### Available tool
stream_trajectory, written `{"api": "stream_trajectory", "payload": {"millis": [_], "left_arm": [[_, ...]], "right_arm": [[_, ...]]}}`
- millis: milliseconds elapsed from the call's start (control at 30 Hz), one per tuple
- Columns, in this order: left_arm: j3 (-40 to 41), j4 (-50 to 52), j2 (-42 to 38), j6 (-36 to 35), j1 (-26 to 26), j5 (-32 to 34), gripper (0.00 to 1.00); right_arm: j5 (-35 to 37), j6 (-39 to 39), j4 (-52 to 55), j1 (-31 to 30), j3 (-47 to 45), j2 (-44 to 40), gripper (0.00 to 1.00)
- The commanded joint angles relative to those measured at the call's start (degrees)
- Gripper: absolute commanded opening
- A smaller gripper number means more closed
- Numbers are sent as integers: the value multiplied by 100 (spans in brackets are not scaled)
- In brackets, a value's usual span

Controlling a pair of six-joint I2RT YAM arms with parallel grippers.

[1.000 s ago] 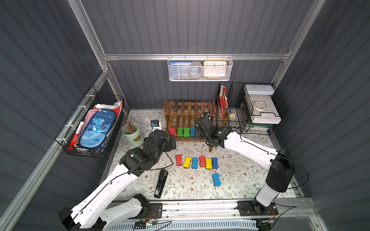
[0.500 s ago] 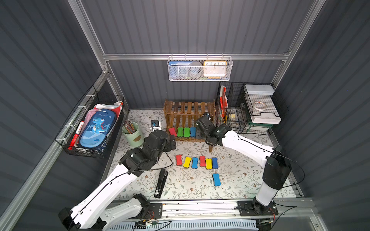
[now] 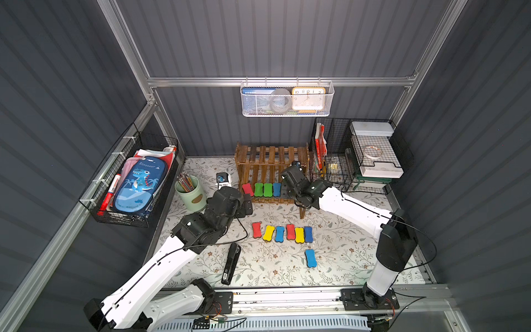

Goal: Remove the whiteboard erasers from the shelf
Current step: Pick up the whiteboard eraser from the shelf.

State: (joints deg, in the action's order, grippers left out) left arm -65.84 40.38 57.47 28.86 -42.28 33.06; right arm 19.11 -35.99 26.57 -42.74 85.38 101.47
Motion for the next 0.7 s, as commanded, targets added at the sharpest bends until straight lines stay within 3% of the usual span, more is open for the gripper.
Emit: {"api": "stream_trajectory", "payload": {"millis": [0, 433, 667], "left_arm": [[53, 76, -87, -91, 38, 34, 99], [64, 85, -106, -100, 36, 34, 99], [1, -33, -109, -220, 40, 26, 99]], "right_arm": [[0, -93, 85, 54, 70, 197, 45], [13, -184, 193, 82, 96, 37, 29], [-963, -568, 922, 73, -221, -902, 27]]}}
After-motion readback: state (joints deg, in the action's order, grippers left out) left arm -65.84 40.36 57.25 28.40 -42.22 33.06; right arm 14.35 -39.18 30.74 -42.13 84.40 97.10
